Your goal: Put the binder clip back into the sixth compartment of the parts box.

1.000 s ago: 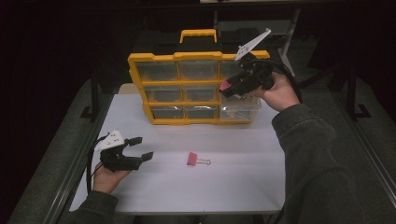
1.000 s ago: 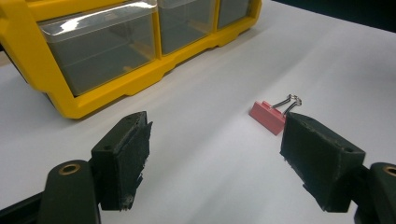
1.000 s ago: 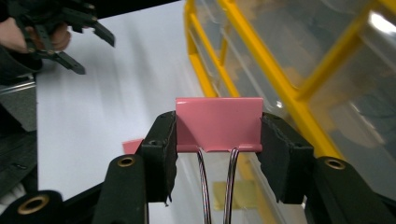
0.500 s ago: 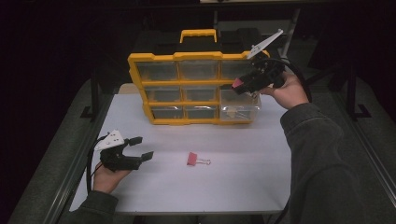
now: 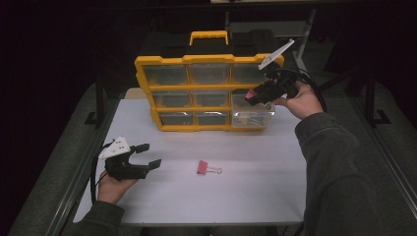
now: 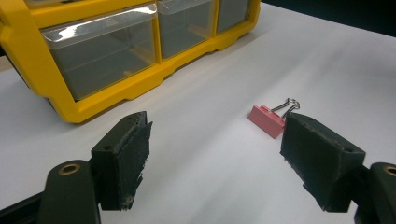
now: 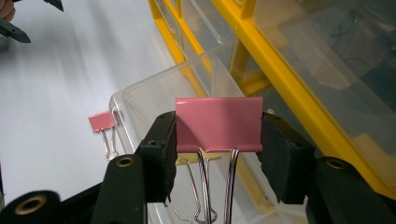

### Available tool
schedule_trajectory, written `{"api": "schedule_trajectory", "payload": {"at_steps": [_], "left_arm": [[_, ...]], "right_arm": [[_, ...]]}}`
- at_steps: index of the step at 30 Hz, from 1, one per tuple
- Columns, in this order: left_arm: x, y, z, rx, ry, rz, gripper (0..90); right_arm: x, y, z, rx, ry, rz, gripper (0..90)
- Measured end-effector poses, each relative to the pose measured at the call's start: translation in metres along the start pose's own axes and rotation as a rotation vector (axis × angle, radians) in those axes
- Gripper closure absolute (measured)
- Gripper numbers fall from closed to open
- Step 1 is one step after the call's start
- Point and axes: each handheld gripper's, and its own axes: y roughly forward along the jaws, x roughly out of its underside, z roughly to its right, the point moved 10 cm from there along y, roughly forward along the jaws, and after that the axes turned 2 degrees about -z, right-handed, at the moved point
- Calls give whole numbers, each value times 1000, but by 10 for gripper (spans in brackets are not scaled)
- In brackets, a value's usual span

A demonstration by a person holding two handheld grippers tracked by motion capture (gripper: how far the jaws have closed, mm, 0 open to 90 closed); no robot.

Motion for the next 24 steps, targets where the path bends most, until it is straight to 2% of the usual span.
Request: {"api": "schedule_trajectory", "payload": {"at_steps": [5, 8, 13, 19, 21, 24], "left_arm": [[1, 1, 0, 4, -3, 1, 233], [0, 0, 0, 1, -3, 2, 233], [2, -1, -1, 2, -11, -2, 234], [1, 0, 0, 1, -1, -4, 234], [0, 1, 1, 2, -14, 6, 233], [0, 0, -1, 0, 10, -1, 233]], "right_arm": [[3, 3, 1, -4, 14, 8, 445], [2, 2, -1, -4, 3, 11, 445], [-4, -3, -10, -17, -7, 37, 446], [-9, -5, -22, -33, -19, 46, 440], [-13, -5, -26, -30, -50, 58, 428], [-19, -7, -35, -51, -50, 79, 428]]}}
